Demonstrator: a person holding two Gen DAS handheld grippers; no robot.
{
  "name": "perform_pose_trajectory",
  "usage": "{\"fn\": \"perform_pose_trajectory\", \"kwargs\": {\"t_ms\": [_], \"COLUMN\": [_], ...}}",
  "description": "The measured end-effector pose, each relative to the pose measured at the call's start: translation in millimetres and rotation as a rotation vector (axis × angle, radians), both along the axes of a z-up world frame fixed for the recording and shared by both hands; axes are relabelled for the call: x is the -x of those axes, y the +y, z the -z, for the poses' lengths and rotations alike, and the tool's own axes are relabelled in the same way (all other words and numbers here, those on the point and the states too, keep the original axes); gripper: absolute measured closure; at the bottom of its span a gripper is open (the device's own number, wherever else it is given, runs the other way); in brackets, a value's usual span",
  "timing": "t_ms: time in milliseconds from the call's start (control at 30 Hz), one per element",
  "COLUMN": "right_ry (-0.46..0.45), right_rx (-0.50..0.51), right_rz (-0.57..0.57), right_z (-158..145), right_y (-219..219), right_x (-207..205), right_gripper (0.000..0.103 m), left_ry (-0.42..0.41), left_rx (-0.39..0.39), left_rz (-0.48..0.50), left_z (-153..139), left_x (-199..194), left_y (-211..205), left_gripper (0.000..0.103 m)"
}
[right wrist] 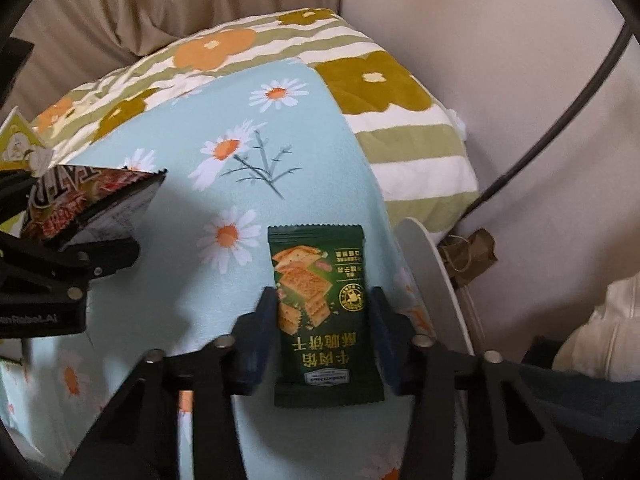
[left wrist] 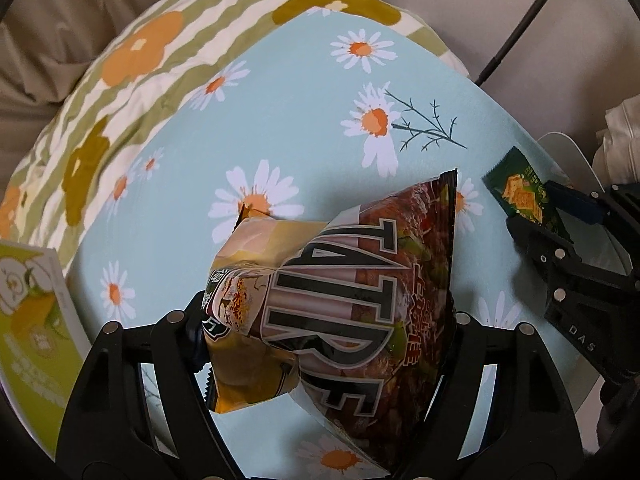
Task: Organize snacks
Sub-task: 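Lift chip bag with left tool while right tool lifts green cracker pack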
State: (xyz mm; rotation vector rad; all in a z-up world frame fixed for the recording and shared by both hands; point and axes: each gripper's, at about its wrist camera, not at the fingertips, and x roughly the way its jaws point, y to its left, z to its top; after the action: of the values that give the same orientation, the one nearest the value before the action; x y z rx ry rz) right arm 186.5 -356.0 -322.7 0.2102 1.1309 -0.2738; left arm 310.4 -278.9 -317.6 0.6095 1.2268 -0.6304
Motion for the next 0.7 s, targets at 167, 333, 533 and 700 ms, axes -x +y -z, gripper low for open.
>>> {"fn": "perform_pose_trajectory", "kwargs": {"t_ms": [167, 333, 533, 700], "right_ry": [-0.031, -0.085, -0.169, -0.236], "right_rx": [-0.034, -0.041, -0.048, -0.075], "right_rz": [-0.017, -0.064, -0.192, -0.351], "right_z": [-9, -39, -94, -138], "right_y": [-1, 5, 25, 54], "right_x": [3, 7, 6, 0], "right_gripper": [0.064, 0.064, 0.064, 0.064], "left_ry": [0.010, -0.015, -0.113, -0.210], "left_rx": [0.014, 0.076, 0.183, 0.240], "left_rz": [-0.045, -0.124, -0.263, -0.419], "left_z": [-5, -37, -106, -161], "left_x": [1, 6, 22, 38], "left_y": [9, 26, 63, 111], "left_gripper": [0.030, 0.030, 0.030, 0.030]}}
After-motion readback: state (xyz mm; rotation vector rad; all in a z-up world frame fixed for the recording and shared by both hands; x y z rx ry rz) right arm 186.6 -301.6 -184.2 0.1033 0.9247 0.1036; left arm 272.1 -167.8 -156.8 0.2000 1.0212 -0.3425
